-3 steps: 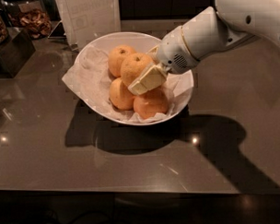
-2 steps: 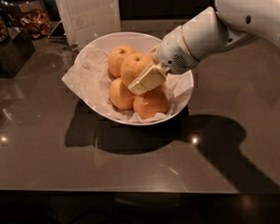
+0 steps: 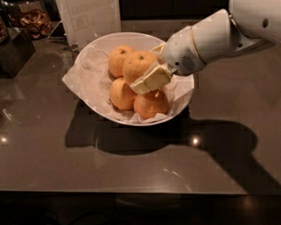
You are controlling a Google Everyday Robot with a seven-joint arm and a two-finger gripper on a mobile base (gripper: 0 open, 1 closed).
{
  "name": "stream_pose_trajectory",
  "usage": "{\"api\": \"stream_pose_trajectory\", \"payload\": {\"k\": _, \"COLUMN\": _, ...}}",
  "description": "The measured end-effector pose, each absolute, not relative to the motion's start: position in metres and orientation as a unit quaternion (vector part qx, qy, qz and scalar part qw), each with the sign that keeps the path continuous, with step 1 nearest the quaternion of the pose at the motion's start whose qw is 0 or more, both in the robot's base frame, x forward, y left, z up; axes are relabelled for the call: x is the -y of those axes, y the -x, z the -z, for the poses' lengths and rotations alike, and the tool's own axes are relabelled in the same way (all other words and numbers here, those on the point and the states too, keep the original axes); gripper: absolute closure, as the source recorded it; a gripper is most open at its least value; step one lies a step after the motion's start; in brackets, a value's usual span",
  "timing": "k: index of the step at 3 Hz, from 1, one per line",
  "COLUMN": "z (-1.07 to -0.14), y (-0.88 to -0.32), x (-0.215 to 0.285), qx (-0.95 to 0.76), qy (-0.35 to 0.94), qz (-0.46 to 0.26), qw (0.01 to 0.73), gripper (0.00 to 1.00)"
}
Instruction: Pick orange from white bowl
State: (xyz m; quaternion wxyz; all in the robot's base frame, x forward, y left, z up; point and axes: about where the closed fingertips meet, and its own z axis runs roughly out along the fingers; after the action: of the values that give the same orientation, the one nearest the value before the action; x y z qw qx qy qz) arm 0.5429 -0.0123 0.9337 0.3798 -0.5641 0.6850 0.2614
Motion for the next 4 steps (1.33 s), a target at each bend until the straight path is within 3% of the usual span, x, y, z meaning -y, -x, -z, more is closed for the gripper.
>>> {"api": "stream_pose_trajectory", "payload": {"k": 3, "z": -0.968, "y": -0.422, "x": -0.004, "qx": -0.553, "qy": 0.511, "qz": -0.385, "qw": 0.533, "gripper": 1.0}}
{"api": "stream_pose_trajectory", "payload": {"k": 4, "z": -0.98, "y": -0.388, "x": 0.046, "qx": -0.57, "qy": 0.475, "qz": -0.365, "qw": 0.562, "gripper": 1.0}}
